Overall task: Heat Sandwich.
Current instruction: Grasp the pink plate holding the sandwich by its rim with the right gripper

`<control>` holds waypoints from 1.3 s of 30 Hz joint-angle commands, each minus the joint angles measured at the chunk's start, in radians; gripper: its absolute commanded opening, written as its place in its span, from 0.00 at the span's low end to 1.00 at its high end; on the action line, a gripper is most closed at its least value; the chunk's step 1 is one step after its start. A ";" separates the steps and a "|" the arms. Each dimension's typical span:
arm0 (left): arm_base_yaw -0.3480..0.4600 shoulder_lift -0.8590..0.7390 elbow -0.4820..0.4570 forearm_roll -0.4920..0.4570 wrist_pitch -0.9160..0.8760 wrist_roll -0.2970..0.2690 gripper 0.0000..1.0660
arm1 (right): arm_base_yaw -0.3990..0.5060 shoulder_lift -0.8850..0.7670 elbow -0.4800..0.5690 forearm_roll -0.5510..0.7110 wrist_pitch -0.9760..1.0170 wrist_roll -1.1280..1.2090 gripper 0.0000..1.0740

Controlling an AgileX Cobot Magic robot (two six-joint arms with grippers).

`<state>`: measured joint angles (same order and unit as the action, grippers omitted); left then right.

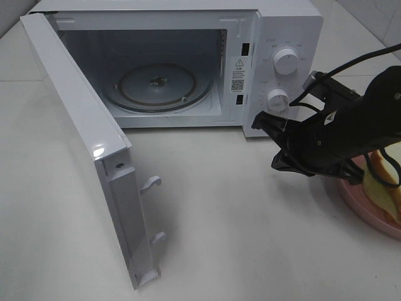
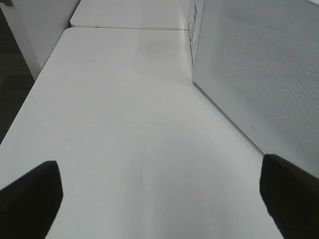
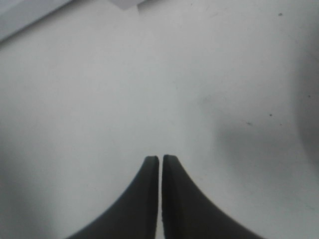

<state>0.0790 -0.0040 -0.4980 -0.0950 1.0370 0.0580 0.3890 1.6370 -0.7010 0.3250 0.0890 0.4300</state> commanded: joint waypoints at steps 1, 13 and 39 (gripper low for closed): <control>0.001 -0.029 0.002 0.000 -0.001 0.000 0.97 | -0.003 -0.047 0.001 -0.049 0.108 -0.137 0.07; 0.001 -0.029 0.002 0.000 -0.001 0.000 0.97 | -0.023 -0.110 -0.002 -0.209 0.420 -0.321 0.13; 0.001 -0.029 0.002 0.000 -0.001 0.000 0.97 | -0.227 -0.110 -0.185 -0.357 0.590 -0.409 0.45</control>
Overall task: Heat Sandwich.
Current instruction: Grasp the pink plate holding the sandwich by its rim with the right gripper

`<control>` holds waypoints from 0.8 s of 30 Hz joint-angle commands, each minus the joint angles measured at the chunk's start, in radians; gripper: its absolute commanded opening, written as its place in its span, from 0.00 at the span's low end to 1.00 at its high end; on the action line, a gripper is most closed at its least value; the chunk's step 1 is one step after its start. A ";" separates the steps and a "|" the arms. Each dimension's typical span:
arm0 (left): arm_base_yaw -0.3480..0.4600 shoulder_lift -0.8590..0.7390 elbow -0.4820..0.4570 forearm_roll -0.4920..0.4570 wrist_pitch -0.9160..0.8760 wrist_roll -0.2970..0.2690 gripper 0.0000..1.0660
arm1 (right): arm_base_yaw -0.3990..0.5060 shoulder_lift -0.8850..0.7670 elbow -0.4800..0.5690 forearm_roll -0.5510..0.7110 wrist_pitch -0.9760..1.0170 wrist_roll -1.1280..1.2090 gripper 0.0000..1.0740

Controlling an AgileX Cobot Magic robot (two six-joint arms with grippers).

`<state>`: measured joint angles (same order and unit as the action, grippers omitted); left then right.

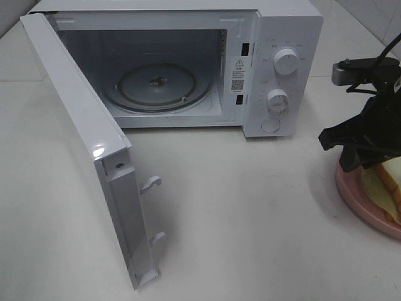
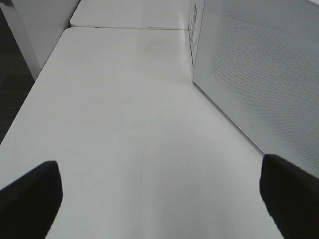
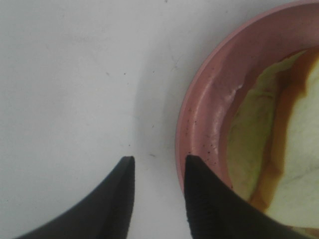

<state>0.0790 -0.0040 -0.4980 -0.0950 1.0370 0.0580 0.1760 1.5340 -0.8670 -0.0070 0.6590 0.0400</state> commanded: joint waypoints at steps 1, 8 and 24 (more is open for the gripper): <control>0.001 -0.029 0.002 0.000 -0.001 0.000 0.97 | -0.014 -0.007 -0.023 -0.038 0.020 -0.034 0.57; 0.001 -0.029 0.002 0.000 -0.001 0.000 0.97 | -0.014 -0.006 -0.024 -0.044 0.032 -0.089 0.93; 0.001 -0.029 0.002 0.000 -0.001 0.000 0.97 | -0.014 0.066 -0.025 -0.040 0.055 -0.059 0.91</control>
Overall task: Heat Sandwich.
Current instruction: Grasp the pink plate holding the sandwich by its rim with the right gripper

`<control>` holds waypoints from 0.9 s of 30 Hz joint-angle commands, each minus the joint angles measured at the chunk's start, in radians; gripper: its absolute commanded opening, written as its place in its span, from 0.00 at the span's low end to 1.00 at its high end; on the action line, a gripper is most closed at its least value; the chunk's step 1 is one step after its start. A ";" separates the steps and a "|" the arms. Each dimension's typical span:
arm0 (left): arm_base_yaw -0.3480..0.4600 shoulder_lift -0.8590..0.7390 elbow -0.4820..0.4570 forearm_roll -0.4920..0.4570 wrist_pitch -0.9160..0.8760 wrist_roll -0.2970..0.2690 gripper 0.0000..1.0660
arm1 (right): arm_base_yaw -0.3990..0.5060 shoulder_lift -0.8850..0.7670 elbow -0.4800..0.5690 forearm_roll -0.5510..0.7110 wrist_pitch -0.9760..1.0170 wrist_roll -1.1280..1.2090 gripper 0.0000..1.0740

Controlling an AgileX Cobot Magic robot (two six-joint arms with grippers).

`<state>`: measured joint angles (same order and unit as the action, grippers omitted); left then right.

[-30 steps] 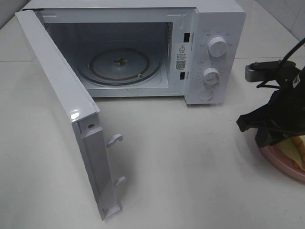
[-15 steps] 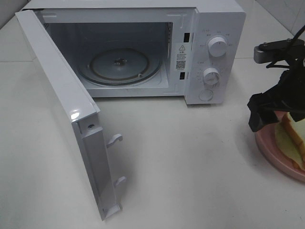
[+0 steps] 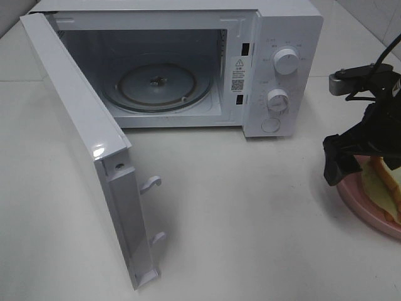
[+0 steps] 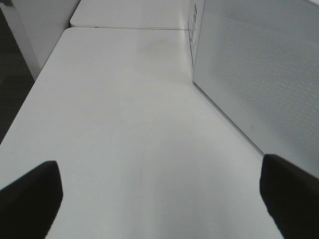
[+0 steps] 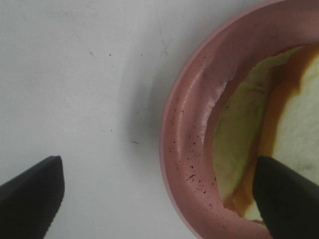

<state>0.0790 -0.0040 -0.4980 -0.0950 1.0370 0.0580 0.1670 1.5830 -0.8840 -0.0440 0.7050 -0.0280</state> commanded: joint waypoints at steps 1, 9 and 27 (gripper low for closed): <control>0.001 -0.029 0.002 0.000 -0.001 0.000 0.97 | -0.005 0.023 -0.008 -0.003 0.007 0.009 0.91; 0.001 -0.029 0.002 0.000 -0.001 0.000 0.97 | -0.005 0.084 -0.008 0.000 -0.020 0.028 0.89; 0.001 -0.029 0.002 0.000 -0.001 0.000 0.97 | -0.005 0.205 -0.008 0.030 -0.074 0.028 0.85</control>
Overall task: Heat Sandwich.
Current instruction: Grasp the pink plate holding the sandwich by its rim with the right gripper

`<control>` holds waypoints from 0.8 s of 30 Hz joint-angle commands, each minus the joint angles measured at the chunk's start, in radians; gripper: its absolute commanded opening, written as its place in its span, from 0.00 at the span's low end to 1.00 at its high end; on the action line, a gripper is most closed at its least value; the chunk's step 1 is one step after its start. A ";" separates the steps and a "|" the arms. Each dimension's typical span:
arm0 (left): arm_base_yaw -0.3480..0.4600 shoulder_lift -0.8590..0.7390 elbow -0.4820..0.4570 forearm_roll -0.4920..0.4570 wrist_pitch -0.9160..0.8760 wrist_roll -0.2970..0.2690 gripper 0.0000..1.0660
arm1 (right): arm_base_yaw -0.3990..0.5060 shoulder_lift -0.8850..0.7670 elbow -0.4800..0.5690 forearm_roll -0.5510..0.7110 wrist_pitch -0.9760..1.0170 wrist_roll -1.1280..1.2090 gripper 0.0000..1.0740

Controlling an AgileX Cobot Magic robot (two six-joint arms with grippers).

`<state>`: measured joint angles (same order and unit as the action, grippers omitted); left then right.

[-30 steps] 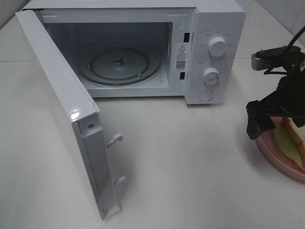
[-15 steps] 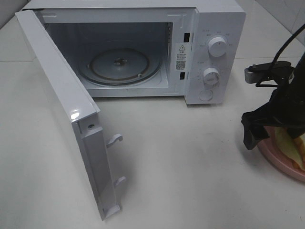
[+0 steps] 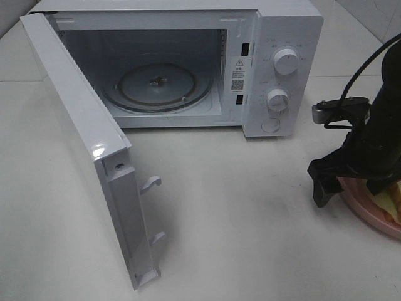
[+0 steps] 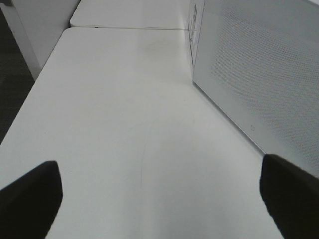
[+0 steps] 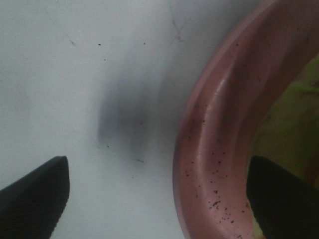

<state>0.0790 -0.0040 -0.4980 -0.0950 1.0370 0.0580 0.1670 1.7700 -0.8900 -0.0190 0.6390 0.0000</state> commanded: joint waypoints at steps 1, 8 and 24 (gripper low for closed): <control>0.001 -0.029 0.002 0.000 -0.001 0.000 0.97 | -0.005 0.023 -0.002 0.005 -0.009 0.000 0.85; 0.001 -0.029 0.002 0.000 -0.001 0.000 0.97 | -0.005 0.047 -0.002 0.005 -0.029 0.000 0.83; 0.001 -0.029 0.002 0.000 -0.001 0.000 0.97 | -0.005 0.047 -0.002 0.004 -0.052 0.000 0.79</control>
<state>0.0790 -0.0040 -0.4980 -0.0950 1.0370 0.0580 0.1670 1.8150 -0.8900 -0.0170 0.5880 0.0000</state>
